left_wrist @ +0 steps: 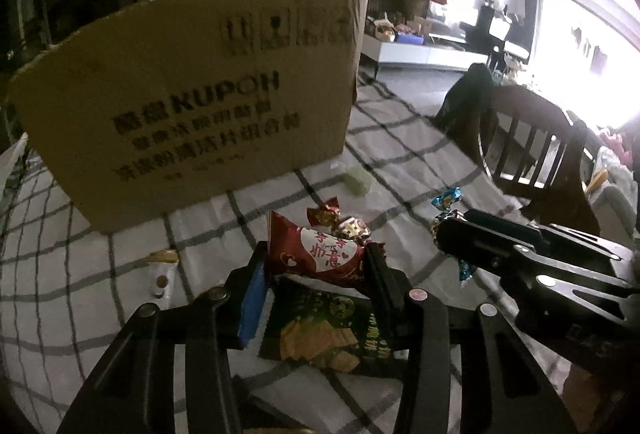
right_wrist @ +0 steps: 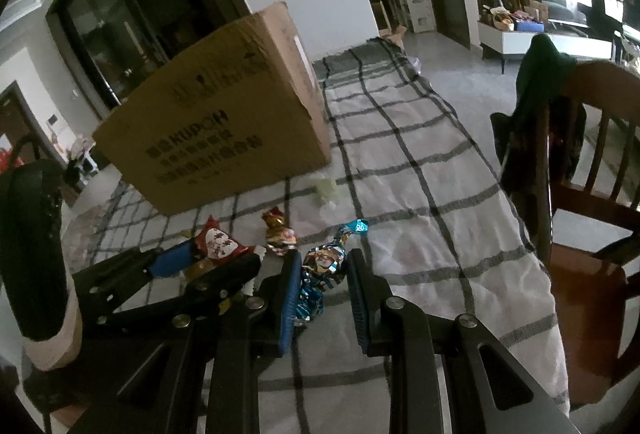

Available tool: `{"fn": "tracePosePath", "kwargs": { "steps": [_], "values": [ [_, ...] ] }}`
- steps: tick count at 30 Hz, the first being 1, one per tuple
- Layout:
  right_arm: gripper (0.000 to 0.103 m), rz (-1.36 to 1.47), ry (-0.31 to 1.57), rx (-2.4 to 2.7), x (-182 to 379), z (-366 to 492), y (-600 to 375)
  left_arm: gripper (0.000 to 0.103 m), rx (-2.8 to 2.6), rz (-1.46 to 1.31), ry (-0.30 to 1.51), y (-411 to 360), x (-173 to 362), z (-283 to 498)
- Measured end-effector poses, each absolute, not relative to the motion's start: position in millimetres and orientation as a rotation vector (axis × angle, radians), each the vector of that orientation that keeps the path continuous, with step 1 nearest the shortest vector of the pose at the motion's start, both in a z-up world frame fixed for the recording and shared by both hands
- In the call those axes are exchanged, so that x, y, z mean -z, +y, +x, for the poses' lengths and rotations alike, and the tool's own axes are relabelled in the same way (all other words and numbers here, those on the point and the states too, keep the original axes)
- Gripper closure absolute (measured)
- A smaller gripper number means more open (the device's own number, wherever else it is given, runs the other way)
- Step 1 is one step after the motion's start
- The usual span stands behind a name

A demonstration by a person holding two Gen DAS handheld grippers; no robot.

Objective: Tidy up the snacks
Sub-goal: 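Carry the red packet in the left tool while the right tool carries the blue candy into the box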

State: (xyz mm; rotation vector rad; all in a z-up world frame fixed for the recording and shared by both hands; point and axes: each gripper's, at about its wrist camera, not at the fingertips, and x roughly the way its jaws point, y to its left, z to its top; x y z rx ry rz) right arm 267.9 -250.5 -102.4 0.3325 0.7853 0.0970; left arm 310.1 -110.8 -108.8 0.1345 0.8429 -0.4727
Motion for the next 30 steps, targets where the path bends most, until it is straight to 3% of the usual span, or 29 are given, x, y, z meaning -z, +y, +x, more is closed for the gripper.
{"fn": "tracePosePath", "kwargs": {
  "steps": [30],
  "values": [
    [0.078, 0.24, 0.461, -0.235, -35, 298, -204, 0.058, 0.275, -0.027, 0.604, -34, -26, 326]
  ]
}}
